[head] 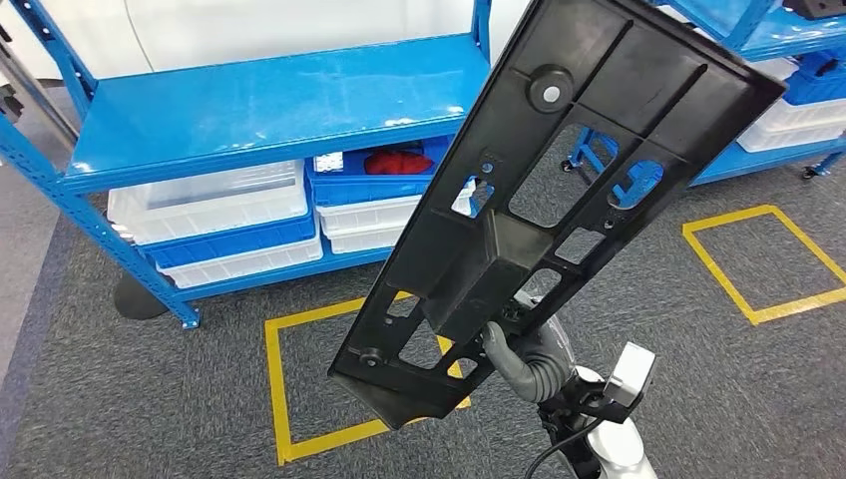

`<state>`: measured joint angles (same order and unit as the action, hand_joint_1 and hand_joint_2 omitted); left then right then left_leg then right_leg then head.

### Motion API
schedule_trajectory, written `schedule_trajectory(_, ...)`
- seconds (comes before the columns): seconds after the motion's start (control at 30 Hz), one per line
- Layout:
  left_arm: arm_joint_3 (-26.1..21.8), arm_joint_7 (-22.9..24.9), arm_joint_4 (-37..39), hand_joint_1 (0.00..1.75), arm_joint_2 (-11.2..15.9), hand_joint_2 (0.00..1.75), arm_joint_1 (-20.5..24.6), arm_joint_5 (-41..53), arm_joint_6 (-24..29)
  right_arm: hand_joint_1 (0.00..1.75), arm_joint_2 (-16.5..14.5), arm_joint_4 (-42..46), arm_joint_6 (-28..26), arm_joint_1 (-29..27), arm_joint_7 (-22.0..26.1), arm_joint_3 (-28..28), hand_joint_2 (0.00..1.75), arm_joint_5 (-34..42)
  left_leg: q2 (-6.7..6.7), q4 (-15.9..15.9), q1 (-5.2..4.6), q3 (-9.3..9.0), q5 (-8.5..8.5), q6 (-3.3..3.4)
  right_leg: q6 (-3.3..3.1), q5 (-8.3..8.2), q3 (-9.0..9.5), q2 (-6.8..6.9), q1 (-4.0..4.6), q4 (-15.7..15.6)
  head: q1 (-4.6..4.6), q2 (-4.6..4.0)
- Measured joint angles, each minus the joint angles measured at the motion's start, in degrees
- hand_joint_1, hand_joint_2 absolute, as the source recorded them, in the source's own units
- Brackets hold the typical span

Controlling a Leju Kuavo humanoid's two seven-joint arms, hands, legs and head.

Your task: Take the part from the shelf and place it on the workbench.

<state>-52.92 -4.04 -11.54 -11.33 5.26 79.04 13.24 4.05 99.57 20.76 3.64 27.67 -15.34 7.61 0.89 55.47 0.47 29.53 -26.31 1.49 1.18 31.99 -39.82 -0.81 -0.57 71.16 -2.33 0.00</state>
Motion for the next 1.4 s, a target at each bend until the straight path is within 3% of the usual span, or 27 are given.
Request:
schedule_trajectory(0.03,0.0,0.0,0.0,0.00,0.0,1.75,0.0,0.0,0.0,1.75,0.0,0.0,0.0,-0.1,-0.1,0.0,1.75,0.0,0.69,0.1,-0.02,0.10,0.01,-0.01,0.25,0.43,-1.05,0.17,-0.16,2.2,-0.01,0.00)
schedule_trajectory(0.07,0.0,0.1,0.0,0.00,0.0,1.75,0.0,-0.1,0.0,1.75,0.0,0.0,0.0,-0.1,-0.1,0.0,1.75,0.0,1.35,0.2,-0.03,0.16,-0.02,-0.06,0.43,-0.22,-1.05,0.36,-0.31,2.4,-0.01,0.00)
schedule_trajectory(0.13,0.0,0.1,0.0,0.00,0.0,1.75,0.1,-0.3,0.1,1.75,0.0,0.0,0.1,-0.1,-0.2,0.0,1.75,0.0,2.50,0.4,-0.02,0.09,-0.20,-0.31,0.51,-4.02,2.36,1.45,-0.52,-3.9,-0.01,0.00)
schedule_trajectory(0.2,0.0,0.1,0.0,0.00,-0.1,1.75,0.1,-0.3,0.1,1.75,0.0,0.0,0.3,0.2,-0.3,0.0,1.75,0.0,3.39,0.8,-0.30,0.14,-0.55,-0.86,-0.05,-6.36,5.93,3.58,-0.17,-11.0,-0.01,0.00)
schedule_trajectory(0.23,0.0,0.0,0.0,0.00,-0.1,1.75,0.1,-0.3,0.2,1.75,-0.1,0.0,0.5,0.3,-0.3,0.0,1.75,0.0,3.78,1.0,-0.44,0.19,-0.70,-1.17,-0.44,-6.60,6.60,4.15,0.05,-12.6,-0.01,0.00)
schedule_trajectory(0.27,0.0,0.0,0.0,0.00,-0.1,1.75,0.1,-0.3,0.2,1.75,-0.1,0.0,0.6,0.4,-0.3,0.0,1.75,0.0,4.24,1.1,-0.59,0.21,-0.79,-1.49,-0.88,-6.43,6.65,4.21,0.28,-13.1,-0.01,0.00)
schedule_trajectory(0.33,0.0,0.0,0.0,0.00,-0.1,1.75,0.2,-0.3,0.2,1.75,-0.2,0.0,0.8,0.5,-0.3,0.0,1.75,0.0,4.77,1.2,-0.50,0.16,-1.03,-2.13,-1.61,-6.71,6.39,3.01,0.16,-13.3,-0.01,0.00)
schedule_trajectory(0.4,0.0,0.0,0.0,0.00,-0.1,1.75,0.3,-0.3,0.2,1.75,-0.3,0.0,0.8,0.7,-0.3,0.1,1.75,0.0,2.98,3.7,-0.24,1.13,-2.94,-2.77,-2.36,-7.08,6.27,1.94,-0.10,-13.6,-0.01,0.00)
schedule_trajectory(0.47,0.0,-0.1,0.0,0.00,-0.1,1.75,0.3,-0.4,0.2,1.75,-0.6,0.0,0.9,0.9,-0.4,0.1,1.75,0.0,0.54,10.4,-0.06,4.06,-6.72,-3.18,-2.85,-7.32,6.00,0.87,-0.16,-13.6,-0.02,0.00)
schedule_trajectory(0.5,0.0,-0.1,0.0,0.00,-0.1,1.75,0.4,-0.4,0.2,1.75,-0.7,0.0,0.9,1.0,-0.4,0.1,1.75,0.0,0.06,14.3,-0.04,5.77,-8.36,-3.28,-2.95,-7.40,5.86,0.29,-0.12,-13.6,-0.02,0.00)
schedule_trajectory(0.53,0.0,-0.1,0.0,0.00,-0.1,1.75,0.5,-0.4,0.2,1.75,-0.8,0.0,0.9,1.0,-0.4,0.1,1.75,0.0,-0.13,16.9,-0.03,6.92,-9.11,-3.33,-2.97,-7.44,5.78,-0.37,-0.08,-13.6,-0.02,0.00)
schedule_trajectory(0.57,0.0,-0.1,0.0,0.00,-0.1,1.75,0.5,-0.4,0.2,1.75,-0.8,0.0,0.8,0.9,-0.5,0.1,1.75,0.0,-0.24,17.7,-0.02,7.19,-8.74,-3.30,-2.96,-7.48,5.74,-1.09,-0.05,-13.5,-0.02,0.00)
schedule_trajectory(0.6,0.0,0.0,0.0,0.00,-0.1,1.75,0.6,-0.3,0.2,1.75,-0.8,0.0,0.8,0.9,-0.5,0.1,1.75,0.0,-0.37,16.1,0.01,6.39,-7.26,-3.18,-2.90,-7.52,5.76,-1.84,-0.04,-13.5,-0.01,0.00)
schedule_trajectory(0.63,0.0,0.0,0.0,0.00,-0.1,1.75,0.5,-0.3,0.2,1.75,-0.8,0.0,0.8,0.9,-0.6,0.1,1.75,0.0,-0.88,12.6,0.04,4.74,-5.00,-2.97,-2.82,-7.55,5.80,-2.64,-0.05,-13.4,-0.01,0.00)
schedule_trajectory(0.7,0.0,0.1,0.0,0.00,-0.1,1.75,0.1,-0.3,0.2,1.75,-0.9,0.0,0.6,0.9,-0.7,0.1,1.75,0.0,-3.44,5.2,0.14,1.50,-1.79,-2.39,-2.45,-7.68,5.58,-4.11,-0.06,-13.1,-0.01,0.00)
schedule_trajectory(0.77,0.0,0.2,0.0,0.00,0.0,1.75,-0.2,-0.3,0.2,1.75,-1.1,0.2,0.0,0.6,-0.8,0.4,1.75,0.0,-5.12,2.0,0.07,0.30,-1.40,-1.98,-1.71,-8.02,4.91,-5.28,-0.24,-13.0,-0.01,0.00)
schedule_trajectory(0.83,0.0,0.2,0.0,0.00,-0.1,1.75,-0.2,-0.3,0.1,1.75,-1.2,0.7,-0.7,-0.4,-0.7,1.0,1.75,-0.1,-4.28,1.3,0.08,0.19,-1.25,-1.52,-0.82,-8.38,4.43,-5.93,-0.41,-13.1,-0.01,0.00)
schedule_trajectory(0.9,0.0,0.2,0.0,0.00,-0.1,1.75,-0.3,-0.3,0.1,1.75,-1.3,1.4,-1.3,-1.5,-0.3,2.1,1.75,-0.1,-3.02,0.6,0.29,0.00,-0.70,-0.79,-0.17,-7.23,3.57,-3.80,-0.24,-11.5,0.00,0.00)
schedule_trajectory(0.97,0.0,0.3,0.0,0.00,-0.1,1.75,-0.4,-0.3,0.0,1.75,-1.3,1.9,-1.7,-2.5,0.2,3.0,1.75,-0.2,-1.51,0.4,0.23,-0.06,-0.53,-0.28,0.32,-3.81,0.73,-0.73,-0.22,-5.4,0.00,0.00)
schedule_trajectory(1.03,0.0,0.5,0.0,0.00,-0.1,1.75,-0.6,-0.2,-0.1,1.75,-1.3,2.3,-2.2,-3.8,0.7,4.0,1.75,-0.4,0.03,0.4,0.03,0.00,-0.61,-0.10,0.75,-1.09,-2.47,0.20,-0.46,1.4,-0.01,0.00)
schedule_trajectory(1.07,0.0,0.6,0.0,0.00,0.0,1.75,-0.6,-0.1,-0.2,1.75,-1.4,2.6,-2.4,-4.6,0.9,4.5,1.75,-0.6,0.76,0.5,-0.03,0.00,-0.68,-0.10,0.89,-1.11,-2.90,0.36,-0.56,2.5,-0.01,0.00)
schedule_trajectory(1.1,0.0,0.7,0.0,0.00,0.0,1.75,-0.6,-0.1,-0.3,1.75,-1.4,2.9,-2.7,-5.3,1.1,5.1,1.75,-0.9,1.43,0.5,-0.06,-0.03,-0.79,-0.16,0.94,-2.13,-2.13,0.59,-0.63,1.4,-0.01,0.00)
schedule_trajectory(1.17,0.0,0.9,0.0,0.00,0.0,1.75,-0.6,0.0,-0.4,1.75,-1.4,3.9,-3.3,-6.4,1.5,6.2,1.75,-1.6,2.69,0.8,-0.15,-0.20,-1.15,-0.44,0.70,-5.29,2.16,2.32,-0.56,-6.2,-0.01,0.00)
schedule_trajectory(1.23,0.0,0.8,0.0,0.00,0.0,1.75,-0.6,0.0,-0.4,1.75,-1.5,5.5,-4.3,-7.7,2.0,7.3,1.75,-3.1,3.59,1.1,-0.48,-0.37,-1.61,-0.98,-0.18,-6.76,5.38,4.17,-0.12,-12.0,-0.01,0.00)
schedule_trajectory(1.27,0.0,0.8,0.0,0.00,0.1,1.75,-0.6,0.0,-0.4,1.75,-1.5,6.4,-4.8,-8.7,2.4,7.9,1.75,-4.1,3.93,1.1,-0.64,-0.46,-1.78,-1.25,-0.63,-6.65,5.77,4.52,0.11,-12.9,-0.01,0.00)
schedule_trajectory(1.33,0.0,0.7,0.0,0.00,0.1,1.75,-0.6,0.0,-0.4,1.75,-1.5,8.5,-5.8,-11.2,3.2,9.1,1.75,-6.1,4.60,1.0,-0.78,-0.72,-2.08,-1.80,-1.35,-6.70,5.70,3.48,0.14,-13.0,-0.01,0.00)
schedule_trajectory(1.4,0.0,0.5,0.0,0.00,0.1,1.75,-0.5,0.1,-0.5,1.75,-1.5,10.7,-6.8,-13.7,4.0,10.2,1.75,-8.0,3.54,2.4,-0.60,-0.41,-3.50,-2.38,-2.03,-6.89,5.79,2.46,-0.18,-13.3,-0.01,0.00)
